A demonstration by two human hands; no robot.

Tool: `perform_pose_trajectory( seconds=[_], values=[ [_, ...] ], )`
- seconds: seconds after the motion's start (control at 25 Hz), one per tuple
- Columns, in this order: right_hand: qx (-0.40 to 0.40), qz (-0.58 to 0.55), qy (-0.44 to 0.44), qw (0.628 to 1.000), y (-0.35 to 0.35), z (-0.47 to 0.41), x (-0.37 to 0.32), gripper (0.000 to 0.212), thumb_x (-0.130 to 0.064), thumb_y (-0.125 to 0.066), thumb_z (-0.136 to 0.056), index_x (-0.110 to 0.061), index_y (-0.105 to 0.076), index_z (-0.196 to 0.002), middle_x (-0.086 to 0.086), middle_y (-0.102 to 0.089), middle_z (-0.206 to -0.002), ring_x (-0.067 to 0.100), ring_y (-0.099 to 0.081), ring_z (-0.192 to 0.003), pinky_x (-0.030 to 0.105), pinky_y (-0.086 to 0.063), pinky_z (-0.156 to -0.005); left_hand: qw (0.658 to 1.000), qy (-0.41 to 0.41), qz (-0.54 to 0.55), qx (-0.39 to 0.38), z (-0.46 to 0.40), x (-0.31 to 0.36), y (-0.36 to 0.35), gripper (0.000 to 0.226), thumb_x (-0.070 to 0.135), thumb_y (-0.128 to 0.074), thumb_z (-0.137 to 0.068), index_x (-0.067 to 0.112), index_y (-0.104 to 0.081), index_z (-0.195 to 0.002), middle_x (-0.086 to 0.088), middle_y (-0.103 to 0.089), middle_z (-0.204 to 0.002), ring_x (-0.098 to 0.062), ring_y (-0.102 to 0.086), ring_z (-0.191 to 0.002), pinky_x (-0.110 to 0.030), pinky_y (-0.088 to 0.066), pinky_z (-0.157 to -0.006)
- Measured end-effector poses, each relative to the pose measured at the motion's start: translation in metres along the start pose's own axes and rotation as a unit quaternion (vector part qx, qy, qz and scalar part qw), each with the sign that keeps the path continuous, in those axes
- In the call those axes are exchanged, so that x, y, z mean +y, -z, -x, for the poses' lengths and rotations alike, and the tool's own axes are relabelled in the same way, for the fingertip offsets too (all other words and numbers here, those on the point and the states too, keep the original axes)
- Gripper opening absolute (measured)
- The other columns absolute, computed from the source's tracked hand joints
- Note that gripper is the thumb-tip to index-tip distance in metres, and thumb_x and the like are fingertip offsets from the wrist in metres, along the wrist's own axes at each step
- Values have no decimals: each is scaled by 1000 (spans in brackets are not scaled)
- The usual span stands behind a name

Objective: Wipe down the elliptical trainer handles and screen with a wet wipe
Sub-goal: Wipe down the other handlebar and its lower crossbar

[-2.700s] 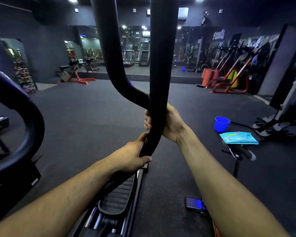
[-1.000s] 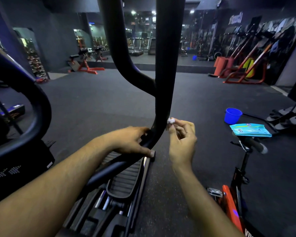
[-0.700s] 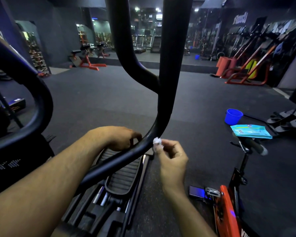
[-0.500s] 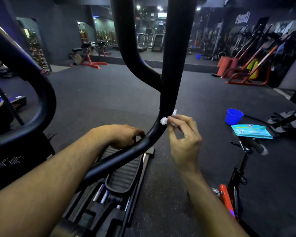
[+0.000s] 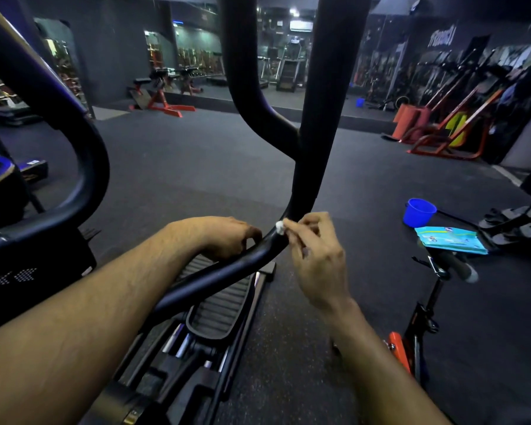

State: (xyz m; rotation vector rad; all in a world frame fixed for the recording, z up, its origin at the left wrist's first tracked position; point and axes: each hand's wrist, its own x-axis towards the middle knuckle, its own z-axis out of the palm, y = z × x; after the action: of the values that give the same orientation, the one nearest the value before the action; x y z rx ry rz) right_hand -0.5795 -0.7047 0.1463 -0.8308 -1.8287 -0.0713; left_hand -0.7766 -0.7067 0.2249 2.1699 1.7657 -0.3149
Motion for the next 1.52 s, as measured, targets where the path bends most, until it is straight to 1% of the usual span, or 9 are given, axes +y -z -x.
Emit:
perform_pose_trajectory(
  seconds=[0.2,0.36,0.56,0.72,0.88,1.04,1.16,1.32,1.52],
  values=[
    [-101,-54,14,993,-24,22,-35,17,-6,-64,-97,-3,-72,-112,5,-61,-108,19,-63,-90,37,-57,-79,1000,4,-19,-14,-2,-8,-5,35,6,-59,-96,27,-61,-123,-12,-66,-129,-36,-68,-109,-56,-61,-87],
    [-179,38,43,982,-1,-2,-27,12,-14,-61,-99,-15,-66,-110,2,-48,-110,18,-56,-78,41,-56,-60,996,78,-18,-35,19,2,6,31,9,-55,-100,13,-62,-130,-15,-66,-119,-32,-75,-85,-41,-65,-62],
    [-213,125,40,968,7,-24,-34,14,-14,-63,-96,-16,-68,-108,3,-44,-109,25,-59,-70,43,-57,-59,985,103,5,139,74,13,-35,32,50,-39,-107,24,-56,-114,-12,-68,-120,-39,-66,-106,-41,-52,-85],
    [-322,76,55,942,8,0,-52,39,-11,-60,-93,-11,-57,-132,6,-42,-116,26,-56,-80,40,-50,-60,982,133,-13,133,96,22,-48,53,74,-43,-96,25,-50,-116,-6,-66,-116,-35,-66,-108,-40,-45,-76],
    [-249,293,91,918,24,-41,-33,32,-24,-65,-93,-21,-62,-125,1,-57,-105,25,-68,-68,31,-40,-43,985,102,-43,134,98,22,-46,41,54,-57,-96,22,-45,-118,-9,-66,-122,-37,-66,-109,-41,-46,-77],
    [-291,403,75,864,33,-80,-49,15,-23,-52,-103,-18,-56,-116,1,-71,-87,31,-72,-74,33,-34,-51,981,94,-45,163,97,24,-52,35,46,-55,-99,19,-44,-119,-10,-65,-119,-37,-66,-106,-41,-45,-75],
    [-306,410,27,859,29,-81,-59,14,-24,-47,-105,-14,-56,-110,7,-70,-96,34,-70,-84,37,-43,-58,980,95,-43,170,98,22,-54,36,47,-56,-98,19,-44,-118,-10,-64,-118,-37,-65,-105,-41,-45,-74],
    [-411,187,-142,881,-2,-52,-79,32,-35,-41,-104,-16,-66,-112,15,-69,-110,40,-65,-101,42,-51,-79,980,96,-35,168,96,22,-55,31,42,-57,-99,20,-42,-113,-11,-64,-121,-36,-64,-109,-40,-43,-74],
    [-387,272,-43,880,21,-57,-60,27,-41,-39,-106,-28,-59,-118,9,-70,-105,38,-68,-94,41,-48,-72,978,96,-37,182,97,22,-56,29,34,-59,-98,18,-44,-117,-10,-64,-120,-36,-66,-108,-40,-43,-74]
  ],
)
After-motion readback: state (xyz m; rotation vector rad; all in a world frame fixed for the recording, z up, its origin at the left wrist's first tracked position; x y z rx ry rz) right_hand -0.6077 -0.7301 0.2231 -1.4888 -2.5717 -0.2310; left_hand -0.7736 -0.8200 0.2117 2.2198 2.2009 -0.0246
